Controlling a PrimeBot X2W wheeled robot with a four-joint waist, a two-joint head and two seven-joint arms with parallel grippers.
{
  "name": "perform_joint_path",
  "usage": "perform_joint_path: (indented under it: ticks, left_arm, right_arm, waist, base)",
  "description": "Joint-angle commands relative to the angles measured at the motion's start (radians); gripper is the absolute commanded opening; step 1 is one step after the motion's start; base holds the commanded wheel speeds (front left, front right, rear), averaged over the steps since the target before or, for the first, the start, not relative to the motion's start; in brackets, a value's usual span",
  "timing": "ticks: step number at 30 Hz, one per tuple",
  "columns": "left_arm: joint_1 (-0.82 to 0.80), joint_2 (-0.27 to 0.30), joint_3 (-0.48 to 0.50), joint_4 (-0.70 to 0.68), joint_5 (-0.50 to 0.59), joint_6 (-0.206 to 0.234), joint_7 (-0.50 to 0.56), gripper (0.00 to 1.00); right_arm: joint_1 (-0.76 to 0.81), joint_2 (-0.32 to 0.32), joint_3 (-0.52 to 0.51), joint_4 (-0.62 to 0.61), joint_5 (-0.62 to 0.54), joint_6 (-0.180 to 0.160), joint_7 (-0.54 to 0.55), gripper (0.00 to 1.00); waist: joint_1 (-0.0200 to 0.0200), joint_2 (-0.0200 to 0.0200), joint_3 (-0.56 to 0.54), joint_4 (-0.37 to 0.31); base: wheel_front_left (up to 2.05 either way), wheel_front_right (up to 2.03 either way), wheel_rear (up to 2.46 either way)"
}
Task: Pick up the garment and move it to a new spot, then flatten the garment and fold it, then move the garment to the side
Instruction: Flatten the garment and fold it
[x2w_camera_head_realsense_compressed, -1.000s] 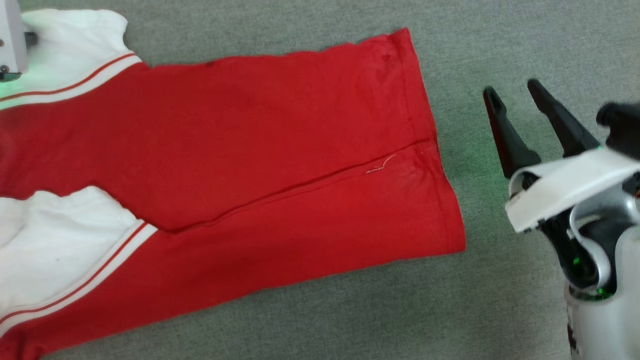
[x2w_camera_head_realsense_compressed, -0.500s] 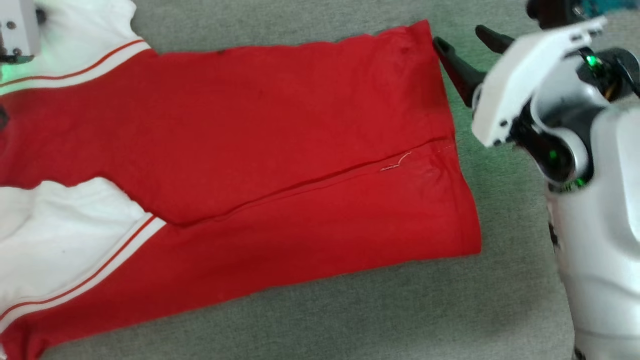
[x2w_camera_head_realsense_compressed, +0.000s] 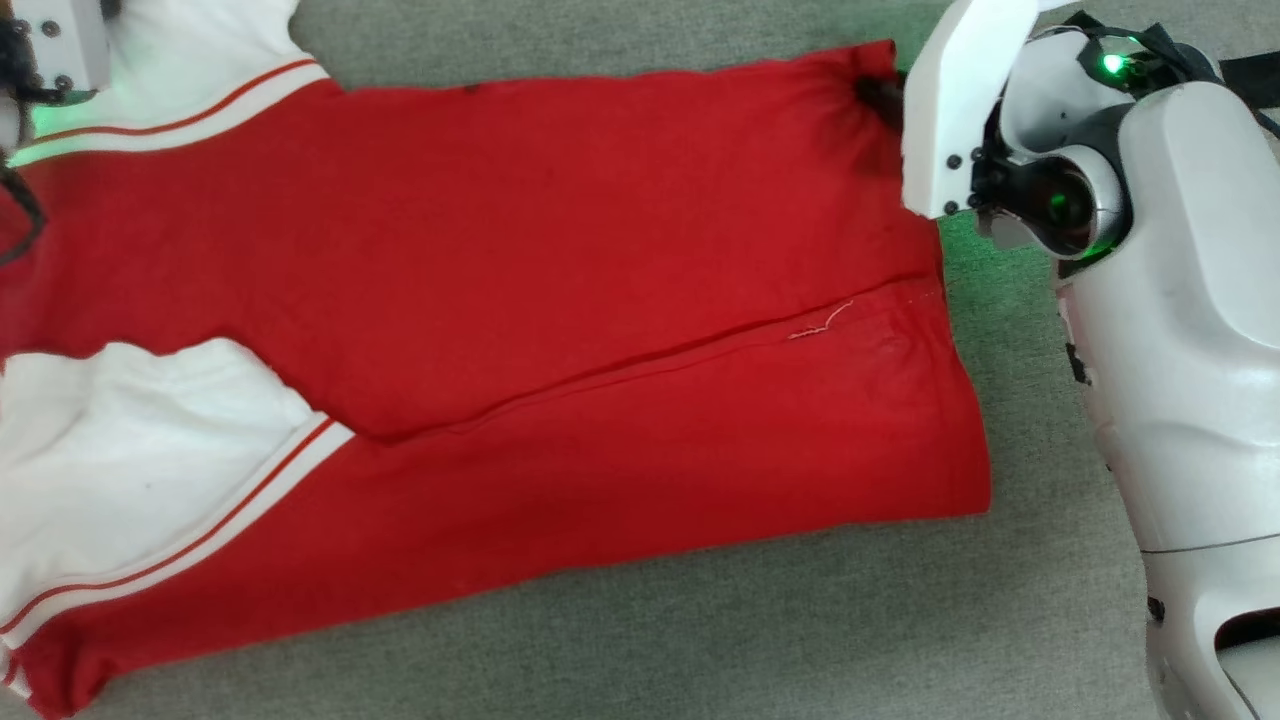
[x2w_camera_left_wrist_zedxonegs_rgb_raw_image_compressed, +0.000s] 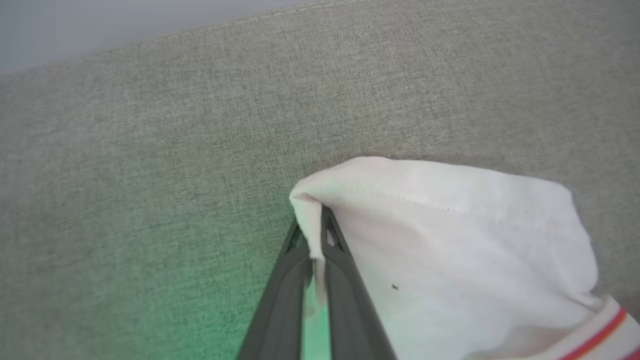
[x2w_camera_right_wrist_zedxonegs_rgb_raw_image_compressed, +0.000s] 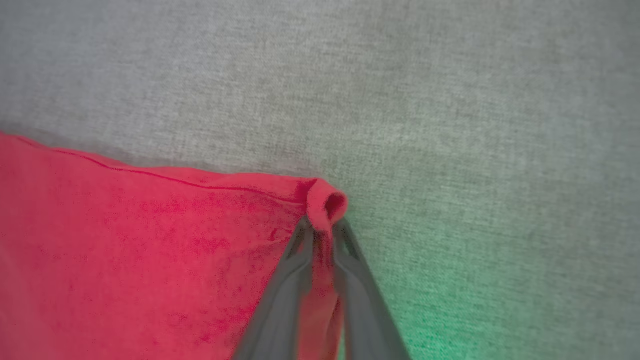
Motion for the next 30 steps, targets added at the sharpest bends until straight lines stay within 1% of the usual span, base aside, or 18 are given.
perform_joint_path:
  ticks: [1, 3, 6, 10, 16, 21, 27, 30]
  left_arm:
    - [0.031, -0.014, -0.004, 0.008, -0.007, -0.003, -0.007, 0.0]
    - [0.031, -0.015, -0.001, 0.007, -0.011, -0.003, -0.015, 0.0]
    - [0.028, -0.016, 0.004, -0.009, -0.019, -0.003, -0.027, 0.0]
    - [0.028, -0.009, 0.003, -0.06, -0.037, -0.003, -0.017, 0.0]
    - [0.047, 0.019, -0.003, -0.146, -0.071, -0.003, 0.022, 0.0]
    - [0.07, 0.05, -0.011, -0.219, -0.095, -0.003, 0.053, 0.0]
    - [0.119, 0.101, -0.02, -0.316, -0.114, -0.002, 0.08, 0.0]
    - [0.157, 0.13, -0.026, -0.388, -0.122, 0.019, 0.097, 0.0]
  right_arm:
    - [0.014, 0.008, 0.023, 0.043, 0.004, -0.001, -0.001, 0.0]
    - [0.008, 0.005, 0.024, 0.046, 0.011, -0.001, -0.011, 0.0]
    - [-0.005, -0.021, 0.037, 0.042, 0.008, -0.001, -0.056, 0.0]
    - [0.011, -0.068, 0.053, 0.021, 0.02, -0.001, -0.108, 0.0]
    - [0.061, -0.139, 0.082, -0.057, 0.056, -0.001, -0.124, 0.0]
    - [0.128, -0.198, 0.08, -0.156, 0.085, -0.001, -0.106, 0.0]
    - [0.242, -0.267, 0.042, -0.293, 0.106, -0.001, -0.055, 0.0]
    - [0.315, -0.297, 0.016, -0.366, 0.118, -0.001, -0.016, 0.0]
  waist:
    - [0.0, -0.0001, -0.005, 0.009]
    - [0.0, -0.0001, -0.01, 0.013]
    - [0.0, -0.0001, -0.027, 0.031]
    - [0.0, -0.0001, -0.06, 0.062]
    - [0.0, -0.0001, -0.119, 0.112]
    - [0.0, -0.0001, -0.167, 0.15]
    - [0.0, -0.0001, -0.222, 0.189]
    - [0.0, -0.0001, -0.246, 0.206]
  base:
    - [0.0, 0.0, 0.0]
    - [0.0, 0.0, 0.0]
    - [0.0, 0.0, 0.0]
    - [0.0, 0.0, 0.0]
    - [0.0, 0.0, 0.0]
    - [0.0, 0.0, 0.0]
    - [0.0, 0.0, 0.0]
    - [0.0, 0.0, 0.0]
